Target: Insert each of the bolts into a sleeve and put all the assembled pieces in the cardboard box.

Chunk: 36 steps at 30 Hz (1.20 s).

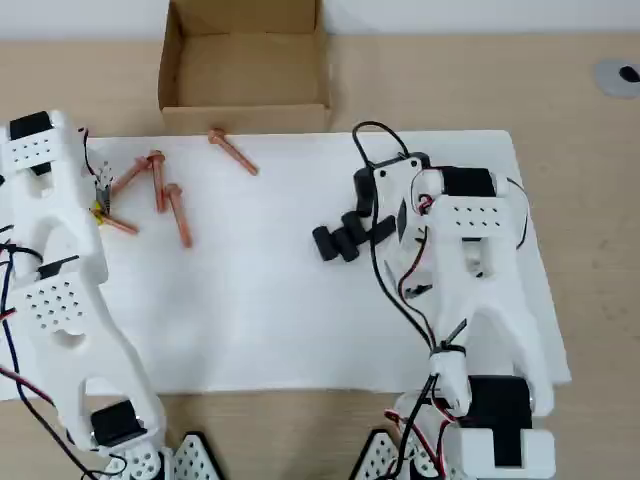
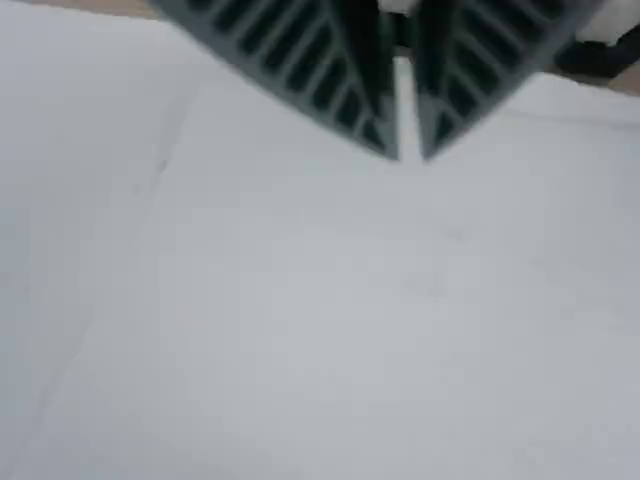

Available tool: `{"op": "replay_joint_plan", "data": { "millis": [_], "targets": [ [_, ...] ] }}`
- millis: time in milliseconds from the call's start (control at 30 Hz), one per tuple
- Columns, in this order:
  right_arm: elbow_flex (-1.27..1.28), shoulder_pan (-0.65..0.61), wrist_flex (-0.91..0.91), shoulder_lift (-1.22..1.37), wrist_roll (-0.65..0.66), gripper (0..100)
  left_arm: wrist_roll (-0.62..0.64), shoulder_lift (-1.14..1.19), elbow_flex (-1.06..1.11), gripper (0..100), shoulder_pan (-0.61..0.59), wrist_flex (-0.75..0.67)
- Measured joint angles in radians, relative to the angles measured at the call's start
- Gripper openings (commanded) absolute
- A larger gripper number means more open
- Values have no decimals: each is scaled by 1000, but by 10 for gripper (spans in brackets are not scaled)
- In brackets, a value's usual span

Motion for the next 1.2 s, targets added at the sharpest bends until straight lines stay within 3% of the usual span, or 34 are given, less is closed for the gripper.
{"op": "replay_joint_plan", "data": {
  "millis": [133, 267, 433, 600, 667, 900, 1033, 1200],
  "targets": [
    [0, 0, 0, 0, 0, 12, -83, -3, -28, 5, 8, 32],
    [0, 0, -6, 0, 0, 12, -210, -3, -78, 4, 9, 163],
    [0, 0, -9, 0, 0, 12, -457, -101, -55, 3, 35, 215],
    [0, 0, -9, 0, 0, 12, -767, -261, 117, 6, 46, 216],
    [-3, 0, -9, 0, 2, 12, -833, -331, 189, 6, 52, 218],
    [-89, 0, -8, 0, 14, 12, -951, -738, 373, 8, 84, 219],
    [-153, -38, -8, 0, 133, 12, -974, -1045, 537, 11, 160, 209],
    [-249, -201, -51, 0, 252, 12, -934, -1389, 918, 10, 206, -37]
  ]
}}
